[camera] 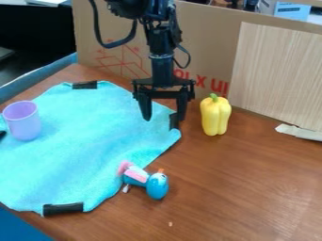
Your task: Pute the cupe to right on the the table
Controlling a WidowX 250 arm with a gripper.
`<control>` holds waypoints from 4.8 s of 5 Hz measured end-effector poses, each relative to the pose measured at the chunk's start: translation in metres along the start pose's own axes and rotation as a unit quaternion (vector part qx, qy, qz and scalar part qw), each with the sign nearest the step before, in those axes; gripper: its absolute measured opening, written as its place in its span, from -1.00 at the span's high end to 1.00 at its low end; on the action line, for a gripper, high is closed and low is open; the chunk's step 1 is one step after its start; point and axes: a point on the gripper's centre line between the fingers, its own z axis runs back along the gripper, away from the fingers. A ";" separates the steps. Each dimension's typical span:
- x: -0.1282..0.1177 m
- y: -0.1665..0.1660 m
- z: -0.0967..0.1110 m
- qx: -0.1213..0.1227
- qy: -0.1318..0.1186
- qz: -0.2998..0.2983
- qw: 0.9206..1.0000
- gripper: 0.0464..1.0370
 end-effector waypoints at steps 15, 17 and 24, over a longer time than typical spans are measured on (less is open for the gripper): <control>-0.044 0.175 0.050 0.047 -0.064 0.008 0.997 -0.92; -0.043 0.186 0.051 0.076 -0.067 0.022 0.995 -0.92; -0.054 0.191 0.038 0.080 -0.070 0.024 0.994 0.94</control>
